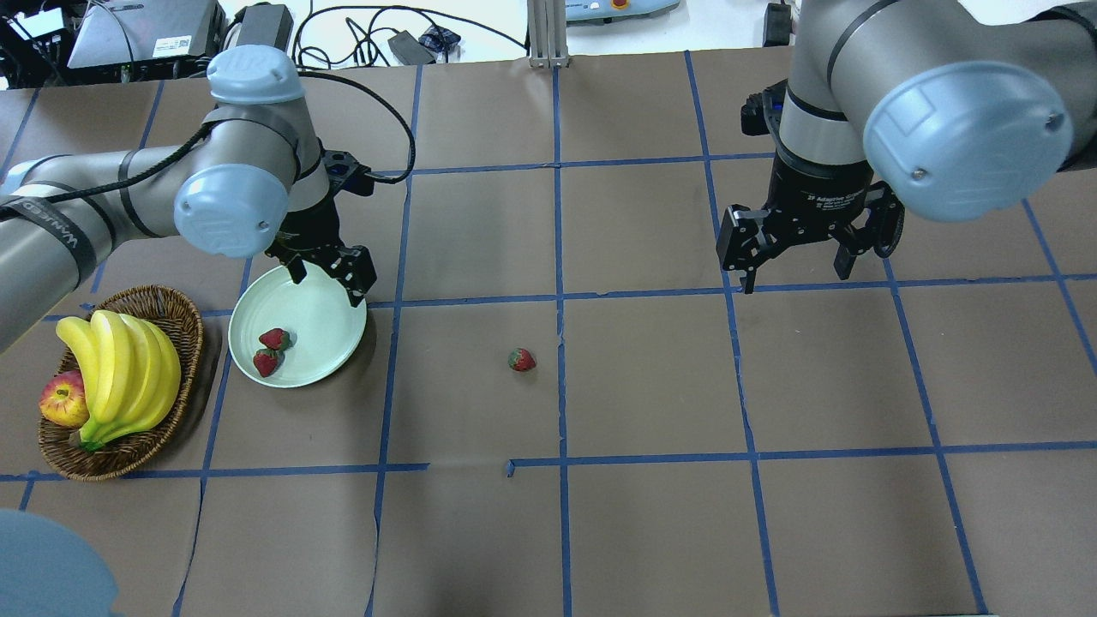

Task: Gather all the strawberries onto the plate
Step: 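Move the left gripper to the last strawberry and close on it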

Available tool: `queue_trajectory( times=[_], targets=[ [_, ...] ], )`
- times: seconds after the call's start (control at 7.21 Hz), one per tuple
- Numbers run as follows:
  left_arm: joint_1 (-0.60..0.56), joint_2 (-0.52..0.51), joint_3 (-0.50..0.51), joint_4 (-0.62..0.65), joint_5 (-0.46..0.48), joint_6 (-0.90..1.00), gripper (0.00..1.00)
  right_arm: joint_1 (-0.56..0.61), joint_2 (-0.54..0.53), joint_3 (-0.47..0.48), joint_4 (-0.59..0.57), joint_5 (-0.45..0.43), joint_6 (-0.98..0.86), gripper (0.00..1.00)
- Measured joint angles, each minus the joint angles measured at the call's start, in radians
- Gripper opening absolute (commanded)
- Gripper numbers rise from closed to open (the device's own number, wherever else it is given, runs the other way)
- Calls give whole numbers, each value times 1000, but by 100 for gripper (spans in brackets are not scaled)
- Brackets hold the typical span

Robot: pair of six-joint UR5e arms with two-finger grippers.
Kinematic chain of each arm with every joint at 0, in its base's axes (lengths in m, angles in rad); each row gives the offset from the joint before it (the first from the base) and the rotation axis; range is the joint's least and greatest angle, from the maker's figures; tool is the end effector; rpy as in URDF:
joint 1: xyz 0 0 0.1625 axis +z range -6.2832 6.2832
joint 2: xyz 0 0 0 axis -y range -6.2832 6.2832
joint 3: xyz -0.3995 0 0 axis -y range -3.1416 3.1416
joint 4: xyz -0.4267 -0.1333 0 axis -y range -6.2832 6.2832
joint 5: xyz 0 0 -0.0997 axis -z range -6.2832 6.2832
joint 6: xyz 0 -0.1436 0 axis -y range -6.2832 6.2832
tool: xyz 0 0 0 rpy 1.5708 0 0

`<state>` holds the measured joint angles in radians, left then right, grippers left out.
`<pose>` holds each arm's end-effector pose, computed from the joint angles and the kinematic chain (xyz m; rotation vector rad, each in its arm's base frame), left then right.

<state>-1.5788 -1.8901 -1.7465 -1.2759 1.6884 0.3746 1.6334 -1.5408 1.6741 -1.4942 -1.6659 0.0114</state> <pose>-0.1210 -0.5693 0.1795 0.5966 2.9857 0.3332 0.1509 -0.4942 0.3445 0.0925 -3.0218 -0.3129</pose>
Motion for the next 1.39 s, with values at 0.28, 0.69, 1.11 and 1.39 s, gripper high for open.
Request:
queue_trajectory(
  times=[0.28, 0.69, 1.11, 1.39],
  targets=[
    [-103, -1, -3, 1, -94, -121, 89, 0, -1, 1, 0, 0, 5, 100],
    [-194, -34, -6, 9, -208, -82, 87, 0, -1, 1, 0, 0, 7, 100],
    [-208, -94, -8, 74, -326, -15, 87, 0, 4, 2, -1, 8, 7, 100],
    [-229, -141, -8, 129, -338, -15, 83, 0, 5, 2, 0, 11, 8, 100]
  ],
)
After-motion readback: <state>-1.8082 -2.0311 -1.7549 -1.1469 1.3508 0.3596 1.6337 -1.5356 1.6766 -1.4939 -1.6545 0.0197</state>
